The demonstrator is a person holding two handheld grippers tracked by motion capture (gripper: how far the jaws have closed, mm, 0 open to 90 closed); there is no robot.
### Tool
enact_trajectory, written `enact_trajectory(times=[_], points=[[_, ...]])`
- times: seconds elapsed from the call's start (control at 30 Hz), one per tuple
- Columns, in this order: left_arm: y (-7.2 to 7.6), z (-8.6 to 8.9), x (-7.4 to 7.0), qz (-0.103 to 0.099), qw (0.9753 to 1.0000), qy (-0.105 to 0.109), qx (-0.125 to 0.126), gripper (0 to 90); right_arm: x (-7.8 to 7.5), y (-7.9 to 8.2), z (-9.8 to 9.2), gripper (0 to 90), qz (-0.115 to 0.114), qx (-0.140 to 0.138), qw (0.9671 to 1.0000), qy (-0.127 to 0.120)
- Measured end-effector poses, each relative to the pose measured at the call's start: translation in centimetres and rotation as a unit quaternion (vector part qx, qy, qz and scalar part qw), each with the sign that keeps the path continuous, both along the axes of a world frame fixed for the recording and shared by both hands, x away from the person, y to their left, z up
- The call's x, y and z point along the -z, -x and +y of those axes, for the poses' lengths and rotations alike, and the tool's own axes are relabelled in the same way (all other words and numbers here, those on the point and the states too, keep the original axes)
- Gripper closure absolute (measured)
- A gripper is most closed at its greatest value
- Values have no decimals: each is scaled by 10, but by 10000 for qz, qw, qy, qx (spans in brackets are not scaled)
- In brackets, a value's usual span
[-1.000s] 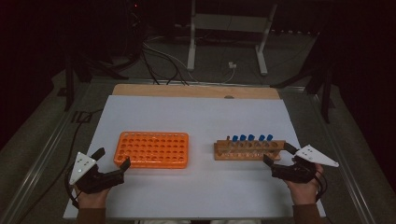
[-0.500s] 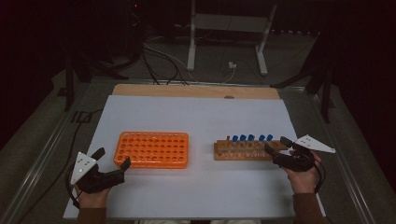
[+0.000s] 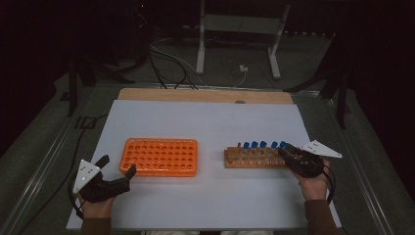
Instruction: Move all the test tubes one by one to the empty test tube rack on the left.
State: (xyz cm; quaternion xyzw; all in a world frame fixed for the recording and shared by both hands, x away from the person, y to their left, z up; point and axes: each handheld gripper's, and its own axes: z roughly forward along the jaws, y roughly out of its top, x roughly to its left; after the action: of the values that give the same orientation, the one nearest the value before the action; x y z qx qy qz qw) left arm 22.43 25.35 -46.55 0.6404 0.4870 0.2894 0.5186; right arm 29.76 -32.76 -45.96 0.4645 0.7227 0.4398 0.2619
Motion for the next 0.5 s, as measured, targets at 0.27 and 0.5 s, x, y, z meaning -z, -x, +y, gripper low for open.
enact_trajectory(times=[0.27,0.5], points=[[0,-1,0,0,10000,-38,-8,5,6,-6,5,705,-17,21,10000,0],[0,-3,0,55,9998,-166,15,5,8,-6,9,761,-101,11,9999,20]])
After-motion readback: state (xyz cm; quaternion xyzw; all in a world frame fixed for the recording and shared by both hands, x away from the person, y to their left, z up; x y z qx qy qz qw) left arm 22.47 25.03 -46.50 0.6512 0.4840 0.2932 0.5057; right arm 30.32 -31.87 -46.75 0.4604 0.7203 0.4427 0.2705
